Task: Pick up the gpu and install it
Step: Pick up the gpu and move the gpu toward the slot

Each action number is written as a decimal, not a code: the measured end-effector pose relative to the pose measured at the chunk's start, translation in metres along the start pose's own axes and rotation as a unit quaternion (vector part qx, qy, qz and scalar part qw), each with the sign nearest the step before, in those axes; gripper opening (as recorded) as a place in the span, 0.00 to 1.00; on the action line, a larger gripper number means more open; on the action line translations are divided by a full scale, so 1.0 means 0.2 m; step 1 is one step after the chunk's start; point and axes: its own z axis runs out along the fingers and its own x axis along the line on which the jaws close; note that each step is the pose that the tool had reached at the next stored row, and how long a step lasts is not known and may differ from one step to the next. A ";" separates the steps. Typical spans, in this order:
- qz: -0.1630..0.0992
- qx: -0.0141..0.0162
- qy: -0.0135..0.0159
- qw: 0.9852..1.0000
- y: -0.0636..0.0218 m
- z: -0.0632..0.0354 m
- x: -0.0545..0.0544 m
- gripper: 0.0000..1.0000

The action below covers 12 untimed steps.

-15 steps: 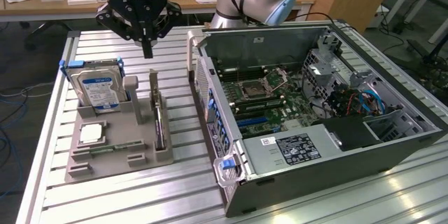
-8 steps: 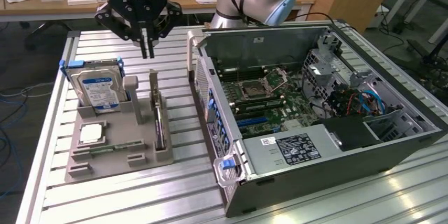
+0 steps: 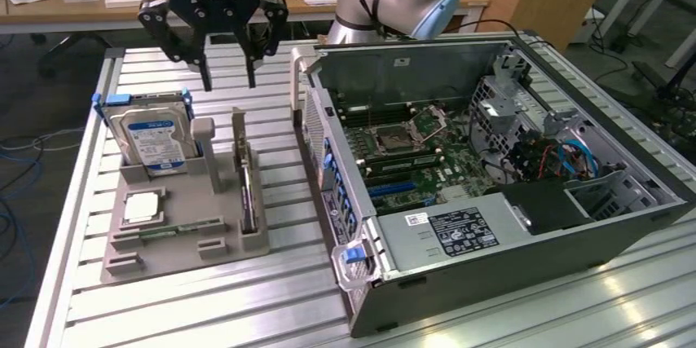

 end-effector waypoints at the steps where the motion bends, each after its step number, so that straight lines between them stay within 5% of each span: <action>1: 0.000 0.000 0.000 1.000 0.000 0.000 0.00 0.53; 4: 0.000 0.000 0.000 1.000 0.000 0.000 0.00 0.65; 5: -0.028 0.002 0.004 1.000 -0.003 0.020 0.00 0.65; 12: -0.028 0.002 0.006 1.000 -0.004 0.021 0.00 0.65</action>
